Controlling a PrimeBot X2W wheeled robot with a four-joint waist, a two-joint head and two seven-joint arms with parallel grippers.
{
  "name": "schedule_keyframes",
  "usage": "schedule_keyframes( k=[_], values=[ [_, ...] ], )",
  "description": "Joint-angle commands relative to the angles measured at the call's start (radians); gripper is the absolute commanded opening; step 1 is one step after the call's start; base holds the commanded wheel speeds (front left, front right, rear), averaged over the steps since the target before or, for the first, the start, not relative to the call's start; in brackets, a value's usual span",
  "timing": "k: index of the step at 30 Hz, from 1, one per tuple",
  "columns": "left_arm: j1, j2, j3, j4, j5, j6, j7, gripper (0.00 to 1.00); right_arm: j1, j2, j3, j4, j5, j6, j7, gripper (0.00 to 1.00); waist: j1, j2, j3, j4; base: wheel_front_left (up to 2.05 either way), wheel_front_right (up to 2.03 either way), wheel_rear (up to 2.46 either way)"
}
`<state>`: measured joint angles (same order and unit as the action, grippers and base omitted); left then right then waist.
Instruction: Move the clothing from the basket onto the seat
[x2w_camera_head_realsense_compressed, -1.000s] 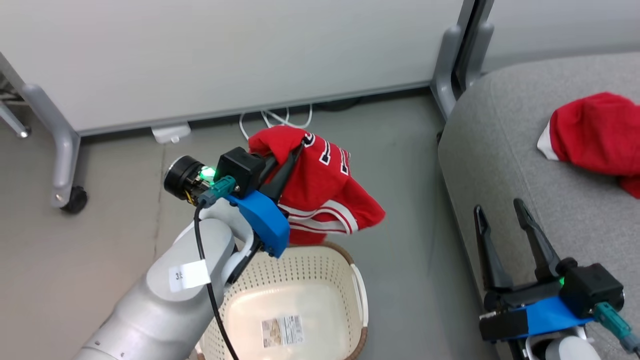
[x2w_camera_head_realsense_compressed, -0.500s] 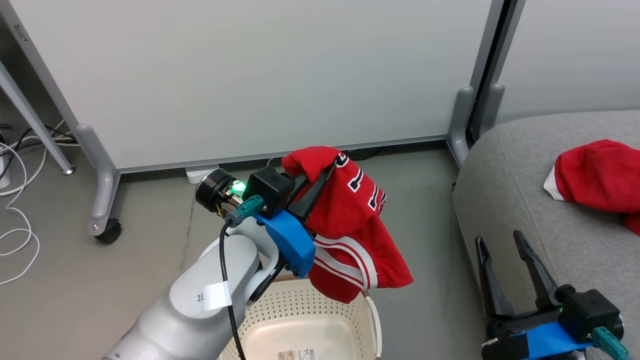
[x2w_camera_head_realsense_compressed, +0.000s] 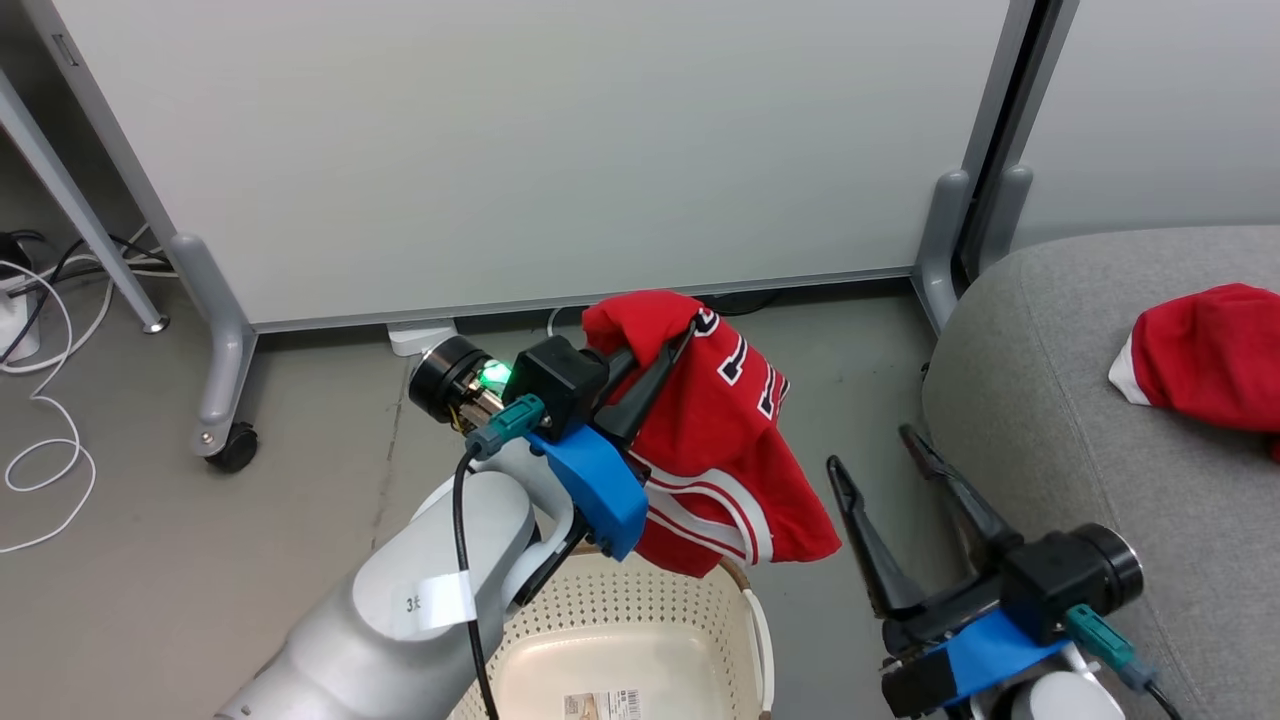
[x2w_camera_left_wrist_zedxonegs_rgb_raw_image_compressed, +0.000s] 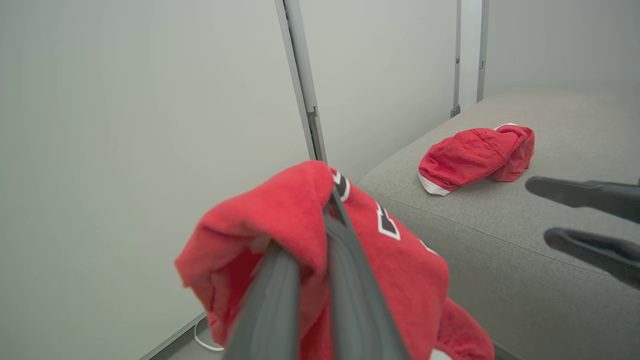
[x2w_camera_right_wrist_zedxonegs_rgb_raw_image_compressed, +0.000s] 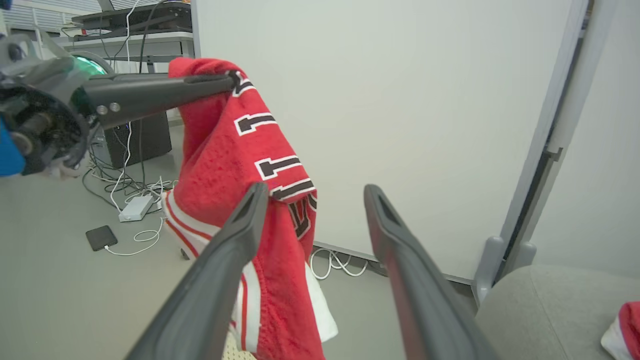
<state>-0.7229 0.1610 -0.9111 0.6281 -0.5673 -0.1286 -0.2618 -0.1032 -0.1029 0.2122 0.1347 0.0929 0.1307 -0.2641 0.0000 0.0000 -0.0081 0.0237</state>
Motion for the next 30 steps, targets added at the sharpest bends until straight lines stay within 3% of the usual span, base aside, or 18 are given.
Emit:
schedule_keyframes(
  k=[1,13,29,30],
  values=[
    [-0.014,-0.002,0.001,-0.006,0.006,0.003,-0.005,0.00,-0.029,-0.019,0.031,0.021,-0.003,0.000,0.000,1.00,0.0000,0.0000,0.003,0.003,0.00,0.00,0.00],
    [-0.042,-0.036,-0.025,-0.021,0.020,0.001,-0.005,0.00,-0.209,-0.083,0.208,0.252,-0.007,0.000,0.000,1.00,0.0000,0.0000,0.036,0.043,0.00,0.00,0.00],
    [-0.070,-0.061,-0.057,-0.061,0.026,-0.001,-0.005,0.00,-0.409,-0.025,0.307,0.484,-0.004,0.000,0.000,1.00,0.0000,0.0000,0.084,0.073,0.00,0.00,0.00],
    [-0.071,-0.062,-0.057,-0.064,0.026,-0.001,-0.005,0.00,-0.417,-0.020,0.308,0.493,-0.001,0.000,0.000,0.35,0.0000,0.0000,0.085,0.074,0.00,0.00,0.00]
  ],
)
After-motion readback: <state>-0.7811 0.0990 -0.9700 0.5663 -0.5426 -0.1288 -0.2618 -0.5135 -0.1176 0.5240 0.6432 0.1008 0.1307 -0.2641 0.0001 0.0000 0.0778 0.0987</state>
